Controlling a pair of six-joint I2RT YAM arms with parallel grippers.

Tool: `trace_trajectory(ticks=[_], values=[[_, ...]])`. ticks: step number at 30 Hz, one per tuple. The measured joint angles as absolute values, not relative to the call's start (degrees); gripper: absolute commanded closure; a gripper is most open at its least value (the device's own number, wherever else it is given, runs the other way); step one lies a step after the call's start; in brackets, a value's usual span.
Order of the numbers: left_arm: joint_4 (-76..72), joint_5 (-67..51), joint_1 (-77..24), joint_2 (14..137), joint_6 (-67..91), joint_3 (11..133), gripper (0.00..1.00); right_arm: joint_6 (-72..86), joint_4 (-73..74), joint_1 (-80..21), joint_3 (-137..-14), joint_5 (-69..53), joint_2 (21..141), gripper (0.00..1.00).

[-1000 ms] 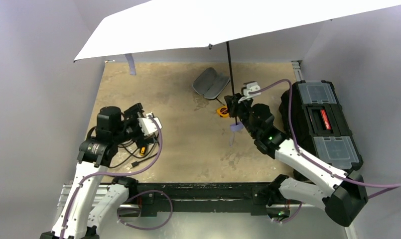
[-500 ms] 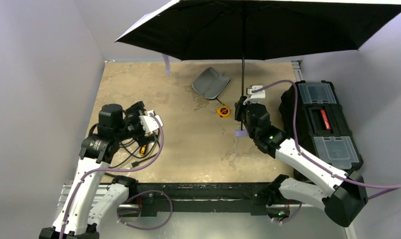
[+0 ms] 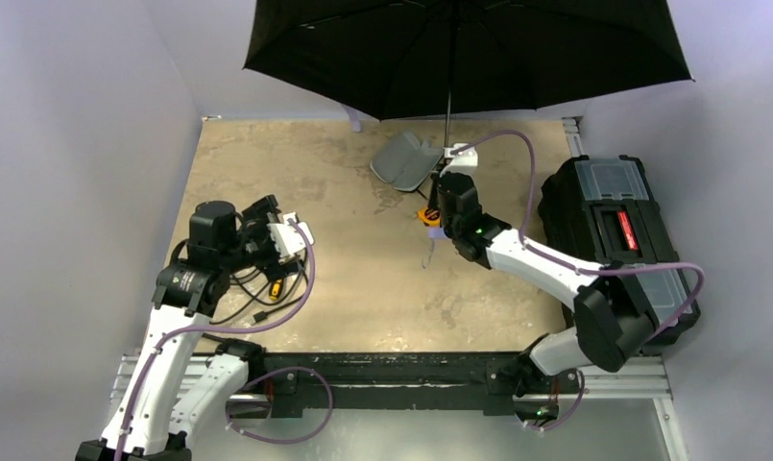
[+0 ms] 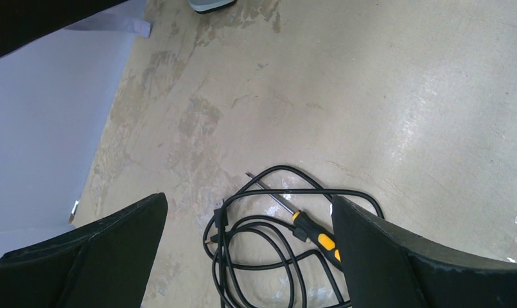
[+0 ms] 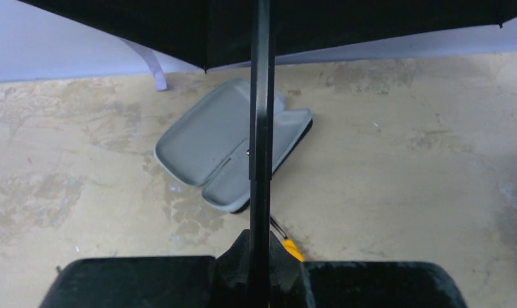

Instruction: Open the umbrella

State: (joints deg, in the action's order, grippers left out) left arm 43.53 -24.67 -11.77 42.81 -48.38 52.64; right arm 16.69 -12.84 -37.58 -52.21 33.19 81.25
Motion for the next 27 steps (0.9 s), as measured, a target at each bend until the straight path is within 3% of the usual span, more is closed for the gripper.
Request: trace_trajectory(ticks=[7, 8, 12, 15, 27], values=[[42.83, -24.4, -11.77, 39.57, -48.38, 50.89, 0.0, 16.62, -18.35, -37.58, -53.56, 32.8, 85.97, 0.99], [42.87, -24.27, -11.77, 39.22, -48.38, 50.52, 0.0, 16.64, -19.09, -37.58, -53.56, 32.36, 86.5, 0.94], [42.92, -24.21, -11.77, 38.22, -48.38, 49.78, 0.0, 18.09, -20.86, -37.6, -53.21, 29.95, 87.31, 0.27], [42.98, -24.03, -11.77, 37.54, -48.4, 49.58, 0.0, 18.76, -19.88, -37.85, -51.22, 26.33, 85.34, 0.04], [45.34, -25.56, -11.77, 37.01, -47.83, 47.05, 0.0, 10.92, -13.96, -38.24, -33.19, 12.6, 62.0, 0.01]])
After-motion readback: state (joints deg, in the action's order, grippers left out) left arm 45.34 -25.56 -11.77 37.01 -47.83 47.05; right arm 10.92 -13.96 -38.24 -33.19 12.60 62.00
